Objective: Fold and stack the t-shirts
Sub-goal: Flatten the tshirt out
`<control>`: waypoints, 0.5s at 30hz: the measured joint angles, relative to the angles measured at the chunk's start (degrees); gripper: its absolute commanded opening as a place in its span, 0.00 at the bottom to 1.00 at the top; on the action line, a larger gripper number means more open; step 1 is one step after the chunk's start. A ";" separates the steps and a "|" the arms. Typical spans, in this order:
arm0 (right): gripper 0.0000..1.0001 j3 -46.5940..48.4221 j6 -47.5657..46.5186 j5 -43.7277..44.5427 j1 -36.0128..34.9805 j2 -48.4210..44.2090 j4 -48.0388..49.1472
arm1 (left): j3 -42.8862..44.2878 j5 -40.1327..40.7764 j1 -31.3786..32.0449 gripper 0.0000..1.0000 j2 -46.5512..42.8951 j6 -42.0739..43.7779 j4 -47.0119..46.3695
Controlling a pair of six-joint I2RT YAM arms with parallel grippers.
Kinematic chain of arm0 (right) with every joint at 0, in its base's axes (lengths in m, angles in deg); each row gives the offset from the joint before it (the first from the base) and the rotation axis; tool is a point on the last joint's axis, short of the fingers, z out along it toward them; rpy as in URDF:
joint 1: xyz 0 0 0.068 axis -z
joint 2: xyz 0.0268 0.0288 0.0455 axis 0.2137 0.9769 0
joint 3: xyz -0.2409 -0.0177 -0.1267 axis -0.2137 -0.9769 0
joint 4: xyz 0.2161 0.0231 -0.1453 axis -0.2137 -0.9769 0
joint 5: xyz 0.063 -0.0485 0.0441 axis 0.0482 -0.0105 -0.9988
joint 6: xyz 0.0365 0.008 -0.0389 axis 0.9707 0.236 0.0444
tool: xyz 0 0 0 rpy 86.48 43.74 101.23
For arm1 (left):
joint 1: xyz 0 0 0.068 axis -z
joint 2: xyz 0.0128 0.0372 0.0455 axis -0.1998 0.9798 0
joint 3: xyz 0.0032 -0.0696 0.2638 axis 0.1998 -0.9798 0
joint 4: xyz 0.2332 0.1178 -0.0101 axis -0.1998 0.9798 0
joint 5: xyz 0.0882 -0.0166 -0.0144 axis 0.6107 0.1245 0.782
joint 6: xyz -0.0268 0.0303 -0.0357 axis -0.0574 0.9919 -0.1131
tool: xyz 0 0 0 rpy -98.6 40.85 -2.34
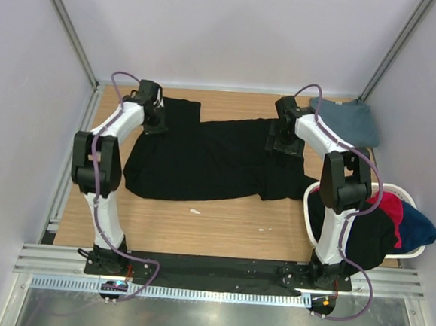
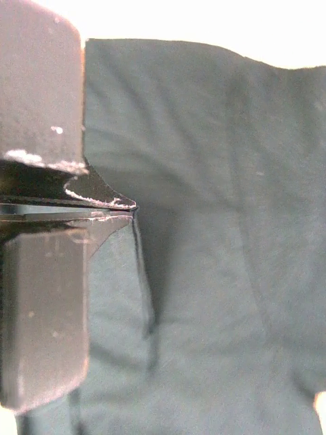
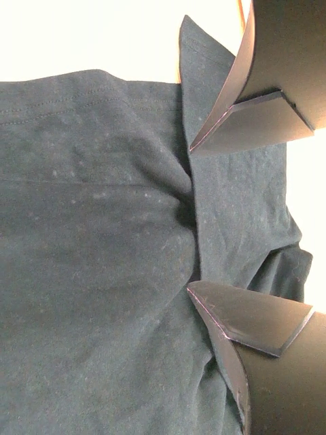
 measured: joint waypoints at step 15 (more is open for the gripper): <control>0.80 0.42 -0.04 -0.81 0.24 0.02 0.15 | -24.55 -8.02 7.50 0.00 -44.89 -11.13 14.16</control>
